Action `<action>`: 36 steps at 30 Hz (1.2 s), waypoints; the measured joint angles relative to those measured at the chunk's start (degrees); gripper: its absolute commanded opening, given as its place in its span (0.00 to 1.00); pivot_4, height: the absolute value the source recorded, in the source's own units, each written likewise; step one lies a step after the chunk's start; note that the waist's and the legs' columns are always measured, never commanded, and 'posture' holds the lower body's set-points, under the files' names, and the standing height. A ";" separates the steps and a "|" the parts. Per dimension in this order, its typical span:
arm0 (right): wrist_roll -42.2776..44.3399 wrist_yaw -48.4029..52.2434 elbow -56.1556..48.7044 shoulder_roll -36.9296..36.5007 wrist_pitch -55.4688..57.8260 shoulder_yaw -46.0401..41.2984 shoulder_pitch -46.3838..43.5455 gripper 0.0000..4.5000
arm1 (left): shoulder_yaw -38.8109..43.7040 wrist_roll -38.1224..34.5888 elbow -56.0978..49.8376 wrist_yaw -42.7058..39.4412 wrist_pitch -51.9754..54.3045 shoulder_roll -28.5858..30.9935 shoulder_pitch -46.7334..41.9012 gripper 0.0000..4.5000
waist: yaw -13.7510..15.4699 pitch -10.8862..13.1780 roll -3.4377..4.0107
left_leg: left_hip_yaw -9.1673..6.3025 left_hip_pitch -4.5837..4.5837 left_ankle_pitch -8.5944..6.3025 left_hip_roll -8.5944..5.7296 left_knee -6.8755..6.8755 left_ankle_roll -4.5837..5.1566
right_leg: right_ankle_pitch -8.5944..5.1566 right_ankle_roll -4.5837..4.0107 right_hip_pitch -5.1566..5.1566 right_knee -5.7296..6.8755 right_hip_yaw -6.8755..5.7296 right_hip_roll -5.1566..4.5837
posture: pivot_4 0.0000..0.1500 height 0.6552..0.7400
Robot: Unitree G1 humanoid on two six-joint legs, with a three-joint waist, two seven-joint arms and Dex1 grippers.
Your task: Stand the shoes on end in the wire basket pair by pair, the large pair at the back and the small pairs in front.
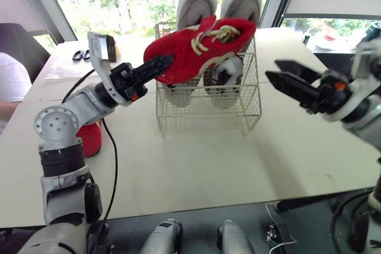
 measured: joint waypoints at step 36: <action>-9.24 5.16 1.23 -12.56 -6.80 17.27 -17.09 0.08 | -7.73 4.09 -5.75 -8.52 -1.60 14.67 5.45 0.99 | 0.24 0.03 0.02 | 0.08 -0.16 -0.04 -0.07 -0.11 0.08 | -0.01 0.00 -0.35 -0.05 -0.02 0.05 | 1.00 1.00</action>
